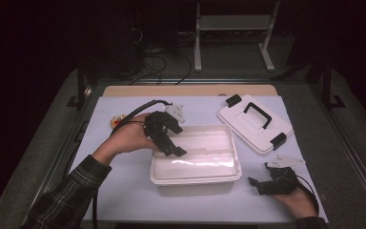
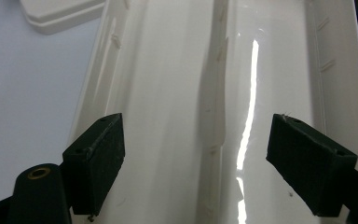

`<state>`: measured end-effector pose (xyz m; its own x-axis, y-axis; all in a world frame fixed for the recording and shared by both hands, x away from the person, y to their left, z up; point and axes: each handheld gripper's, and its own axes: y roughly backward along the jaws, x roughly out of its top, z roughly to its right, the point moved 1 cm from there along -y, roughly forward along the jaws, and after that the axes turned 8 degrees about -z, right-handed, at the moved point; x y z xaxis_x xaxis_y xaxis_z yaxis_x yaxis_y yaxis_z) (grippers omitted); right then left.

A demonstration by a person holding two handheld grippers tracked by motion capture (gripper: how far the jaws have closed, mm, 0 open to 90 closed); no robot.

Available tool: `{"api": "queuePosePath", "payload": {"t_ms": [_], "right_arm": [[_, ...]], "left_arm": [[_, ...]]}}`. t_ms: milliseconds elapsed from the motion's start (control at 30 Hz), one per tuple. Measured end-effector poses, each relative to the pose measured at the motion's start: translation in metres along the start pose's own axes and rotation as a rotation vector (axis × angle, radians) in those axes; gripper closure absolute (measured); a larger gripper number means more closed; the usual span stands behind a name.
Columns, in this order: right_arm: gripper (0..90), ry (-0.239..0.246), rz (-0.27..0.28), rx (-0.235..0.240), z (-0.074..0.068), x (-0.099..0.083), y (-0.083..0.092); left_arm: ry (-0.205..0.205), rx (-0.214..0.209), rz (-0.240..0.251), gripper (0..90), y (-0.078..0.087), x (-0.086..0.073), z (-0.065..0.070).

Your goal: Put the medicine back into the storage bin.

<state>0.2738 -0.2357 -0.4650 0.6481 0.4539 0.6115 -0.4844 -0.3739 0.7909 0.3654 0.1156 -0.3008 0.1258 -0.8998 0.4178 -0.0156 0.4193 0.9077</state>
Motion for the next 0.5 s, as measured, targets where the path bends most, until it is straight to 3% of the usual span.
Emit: {"api": "queuePosePath", "payload": {"t_ms": [200,500], "right_arm": [[13.9,0.000,0.000,0.000,0.000,0.000,0.000],[13.9,0.000,0.001,0.001,0.000,0.000,0.000]], "left_arm": [[-0.020,0.009,-0.067,24.3,-0.014,0.015,0.003],[-0.078,-0.019,-0.144,44.4,-0.030,0.031,0.007]]}}
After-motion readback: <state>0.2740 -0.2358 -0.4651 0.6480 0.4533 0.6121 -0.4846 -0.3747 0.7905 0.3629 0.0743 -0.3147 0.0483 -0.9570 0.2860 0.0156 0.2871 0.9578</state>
